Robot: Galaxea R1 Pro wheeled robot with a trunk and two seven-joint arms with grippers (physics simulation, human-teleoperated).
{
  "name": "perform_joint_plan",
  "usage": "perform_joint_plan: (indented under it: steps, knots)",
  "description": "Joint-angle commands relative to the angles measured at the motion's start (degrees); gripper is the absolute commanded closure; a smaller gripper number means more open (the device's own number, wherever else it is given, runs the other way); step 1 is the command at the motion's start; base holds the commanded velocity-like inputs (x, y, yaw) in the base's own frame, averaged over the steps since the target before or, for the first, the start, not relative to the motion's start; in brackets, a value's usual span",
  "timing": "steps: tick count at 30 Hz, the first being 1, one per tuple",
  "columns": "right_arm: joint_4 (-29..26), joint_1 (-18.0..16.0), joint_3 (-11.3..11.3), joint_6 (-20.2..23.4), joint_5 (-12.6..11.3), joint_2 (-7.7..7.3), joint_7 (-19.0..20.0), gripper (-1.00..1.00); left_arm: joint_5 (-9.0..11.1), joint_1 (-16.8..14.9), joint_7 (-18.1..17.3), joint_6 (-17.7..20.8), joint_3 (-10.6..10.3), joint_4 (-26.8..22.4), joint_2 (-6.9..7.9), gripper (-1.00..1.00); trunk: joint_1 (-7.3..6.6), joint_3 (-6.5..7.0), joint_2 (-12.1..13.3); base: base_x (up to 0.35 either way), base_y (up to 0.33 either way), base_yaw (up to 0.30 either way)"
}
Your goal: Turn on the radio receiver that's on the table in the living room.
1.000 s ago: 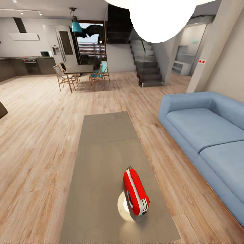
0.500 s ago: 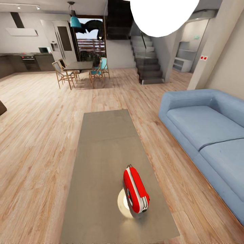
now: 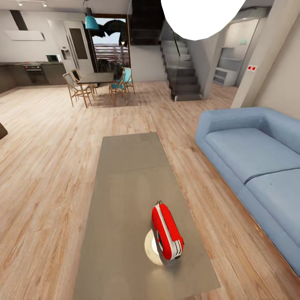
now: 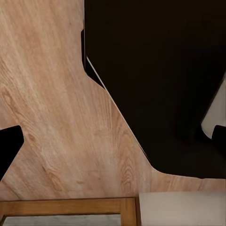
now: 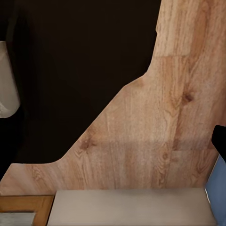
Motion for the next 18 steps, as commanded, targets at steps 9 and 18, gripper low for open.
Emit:
perform_joint_plan:
  steps: [9, 18]
  knots:
    - [0.00, 0.00, -0.04, 0.09, -0.09, 0.12, -0.21, -1.00, 0.01, 0.00, 0.00, 0.00, 0.00, 0.00, 0.00, -1.00, 0.00, -0.03, 0.00, 0.000, 0.000, 0.000]
    - [0.00, 0.00, -0.05, 0.05, -0.05, 0.10, -0.21, -1.00, -0.02, 0.00, 0.00, 0.00, 0.00, 0.00, 0.00, -1.00, 0.00, -0.15, 0.00, 0.000, 0.000, 0.000]
